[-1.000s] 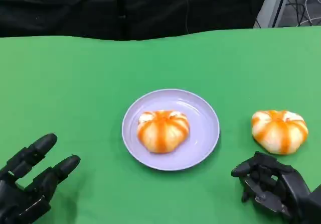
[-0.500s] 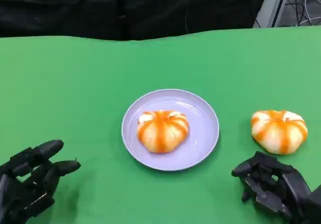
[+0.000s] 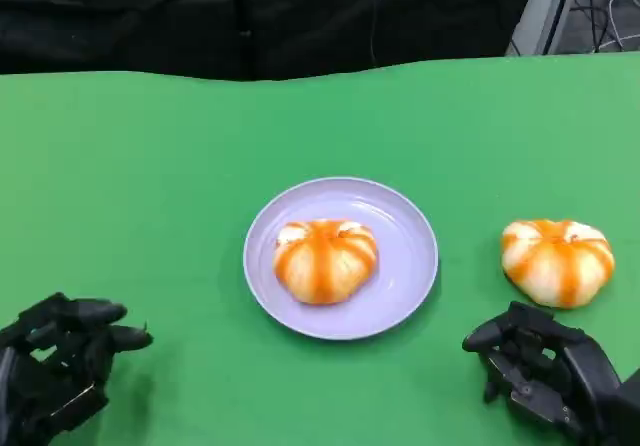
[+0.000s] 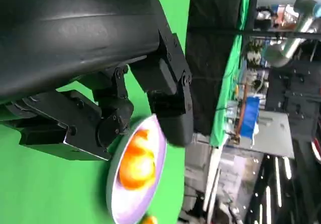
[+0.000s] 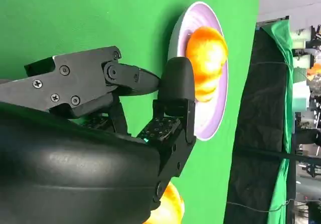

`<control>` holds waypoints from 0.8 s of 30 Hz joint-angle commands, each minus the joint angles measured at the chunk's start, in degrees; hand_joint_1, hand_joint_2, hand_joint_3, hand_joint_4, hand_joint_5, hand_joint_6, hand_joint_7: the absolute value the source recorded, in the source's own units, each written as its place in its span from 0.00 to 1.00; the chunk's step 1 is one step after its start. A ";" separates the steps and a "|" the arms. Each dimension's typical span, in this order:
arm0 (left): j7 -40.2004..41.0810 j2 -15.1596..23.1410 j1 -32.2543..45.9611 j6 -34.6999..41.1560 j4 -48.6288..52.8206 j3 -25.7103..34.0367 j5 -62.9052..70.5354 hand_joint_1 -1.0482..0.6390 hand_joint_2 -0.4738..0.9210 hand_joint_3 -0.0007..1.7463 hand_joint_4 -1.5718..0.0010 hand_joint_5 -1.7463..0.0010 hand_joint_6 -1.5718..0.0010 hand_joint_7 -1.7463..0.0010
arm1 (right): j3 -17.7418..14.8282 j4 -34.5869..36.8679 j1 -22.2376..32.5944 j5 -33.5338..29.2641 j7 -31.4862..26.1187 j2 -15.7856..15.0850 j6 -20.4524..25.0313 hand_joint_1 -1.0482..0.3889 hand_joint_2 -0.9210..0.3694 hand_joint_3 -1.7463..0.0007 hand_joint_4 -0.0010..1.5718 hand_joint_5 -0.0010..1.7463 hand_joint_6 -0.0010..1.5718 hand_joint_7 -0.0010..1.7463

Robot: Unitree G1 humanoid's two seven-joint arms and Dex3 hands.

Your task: Grasp the bread from the table and place it into the plate.

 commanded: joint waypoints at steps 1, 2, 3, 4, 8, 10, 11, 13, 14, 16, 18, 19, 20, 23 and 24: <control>0.68 0.82 -0.54 -1.60 1.19 0.57 0.27 0.67 0.85 0.56 0.47 0.00 0.49 0.15 | -0.49 0.23 0.28 0.35 0.00 -1.23 0.70 0.54 0.00 0.73 0.41 1.00 0.47 0.63; 0.67 0.83 -0.57 -1.69 1.29 0.56 0.27 0.67 0.85 0.56 0.47 0.00 0.49 0.15 | -0.49 0.23 0.28 0.36 0.00 -1.23 0.70 0.54 0.00 0.73 0.41 1.00 0.47 0.63; 0.66 0.84 -0.60 -1.76 1.36 0.56 0.26 0.67 0.85 0.56 0.47 0.00 0.49 0.15 | -0.48 0.23 0.28 0.36 0.00 -1.23 0.70 0.54 0.00 0.73 0.41 1.00 0.47 0.63; 0.65 0.85 -0.61 -1.80 1.41 0.55 0.25 0.67 0.85 0.56 0.47 0.00 0.49 0.15 | -0.48 0.23 0.28 0.37 0.01 -1.23 0.70 0.54 0.00 0.73 0.41 1.00 0.47 0.63; 0.65 0.85 -0.63 -1.85 1.46 0.55 0.25 0.67 0.85 0.56 0.47 0.00 0.49 0.14 | -0.46 0.23 0.28 0.39 0.00 -1.24 0.69 0.54 0.00 0.73 0.41 1.00 0.47 0.63; 0.64 0.85 -0.63 -1.85 1.47 0.54 0.25 0.67 0.85 0.57 0.47 0.00 0.49 0.14 | -0.45 0.23 0.28 0.40 0.00 -1.24 0.69 0.54 0.00 0.73 0.41 1.00 0.47 0.63; 0.64 0.85 -0.63 -1.85 1.47 0.54 0.25 0.67 0.85 0.57 0.47 0.00 0.49 0.14 | -0.45 0.23 0.28 0.40 0.00 -1.24 0.69 0.54 0.00 0.73 0.41 1.00 0.47 0.63; 0.64 0.85 -0.63 -1.86 1.47 0.55 0.25 0.67 0.85 0.57 0.47 0.00 0.49 0.14 | -0.45 0.23 0.28 0.40 0.00 -1.24 0.69 0.54 0.00 0.73 0.41 1.00 0.47 0.63; 0.64 0.85 -0.63 -1.86 1.47 0.55 0.25 0.67 0.85 0.57 0.47 0.00 0.49 0.14 | -0.45 0.23 0.28 0.40 0.00 -1.24 0.69 0.54 0.00 0.73 0.41 1.00 0.47 0.63; 1.14 0.80 -0.43 -1.84 1.22 0.33 0.73 0.67 0.85 0.57 0.47 0.00 0.49 0.14 | -0.55 0.32 0.20 0.66 0.25 -1.24 0.74 0.54 0.00 0.73 0.41 1.00 0.47 0.63; 1.78 0.72 -0.17 -1.81 0.90 0.07 1.38 0.68 0.88 0.53 0.48 0.00 0.50 0.15 | -0.69 0.42 0.11 1.00 0.58 -1.23 0.80 0.54 0.00 0.74 0.41 1.00 0.47 0.63; 1.59 0.74 -0.21 -1.47 0.92 0.09 1.17 0.68 0.88 0.52 0.48 0.00 0.50 0.15 | -0.72 0.46 0.03 1.02 0.57 -1.30 0.89 0.55 0.00 0.74 0.41 1.00 0.47 0.63; 1.37 0.77 -0.28 -1.23 0.97 0.13 0.91 0.67 0.89 0.50 0.49 0.01 0.50 0.16 | -0.72 0.48 -0.02 0.99 0.52 -1.34 0.95 0.55 0.00 0.74 0.42 1.00 0.47 0.63; 1.17 0.82 -0.34 -0.98 1.02 0.13 0.63 0.67 0.90 0.48 0.49 0.01 0.50 0.17 | -0.74 0.49 -0.07 0.96 0.49 -1.39 1.03 0.55 0.00 0.73 0.42 1.00 0.47 0.64; 1.17 0.83 -0.33 -0.98 1.02 0.13 0.62 0.67 0.90 0.48 0.49 0.01 0.50 0.17 | -0.74 0.49 -0.07 0.96 0.50 -1.39 1.03 0.55 0.00 0.73 0.42 1.00 0.47 0.64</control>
